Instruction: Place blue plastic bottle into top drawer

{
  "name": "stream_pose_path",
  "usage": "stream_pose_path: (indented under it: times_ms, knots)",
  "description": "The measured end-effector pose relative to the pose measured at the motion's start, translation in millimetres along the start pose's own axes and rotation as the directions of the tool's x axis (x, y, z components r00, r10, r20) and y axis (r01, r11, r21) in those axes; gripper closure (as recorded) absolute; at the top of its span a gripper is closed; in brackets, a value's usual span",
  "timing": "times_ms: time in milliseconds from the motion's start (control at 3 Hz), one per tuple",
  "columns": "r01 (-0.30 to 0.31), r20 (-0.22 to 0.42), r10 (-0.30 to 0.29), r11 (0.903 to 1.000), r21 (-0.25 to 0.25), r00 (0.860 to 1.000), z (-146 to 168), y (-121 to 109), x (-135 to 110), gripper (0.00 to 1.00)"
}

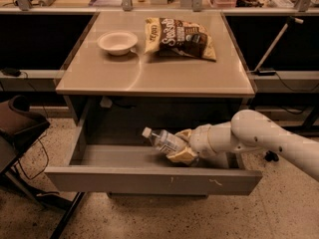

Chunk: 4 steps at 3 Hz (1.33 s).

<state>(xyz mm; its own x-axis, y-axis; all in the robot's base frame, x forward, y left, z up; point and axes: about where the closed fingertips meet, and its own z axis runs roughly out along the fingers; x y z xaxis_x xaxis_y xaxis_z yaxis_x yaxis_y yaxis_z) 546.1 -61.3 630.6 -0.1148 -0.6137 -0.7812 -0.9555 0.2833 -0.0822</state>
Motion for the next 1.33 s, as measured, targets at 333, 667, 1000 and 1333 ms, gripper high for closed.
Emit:
stream_pose_path:
  times_ms: [333,667,1000,1333]
  knots:
    - [0.0,0.0,0.0,1.0,0.0,1.0,0.0,0.0,0.0,0.35]
    - [0.0,0.0,0.0,1.0,0.0,1.0,0.1,0.0,0.0,0.12]
    - [0.0,0.0,0.0,1.0,0.0,1.0,0.1,0.0,0.0,0.0]
    - [0.0,0.0,0.0,1.0,0.0,1.0,0.1,0.0,0.0,0.0]
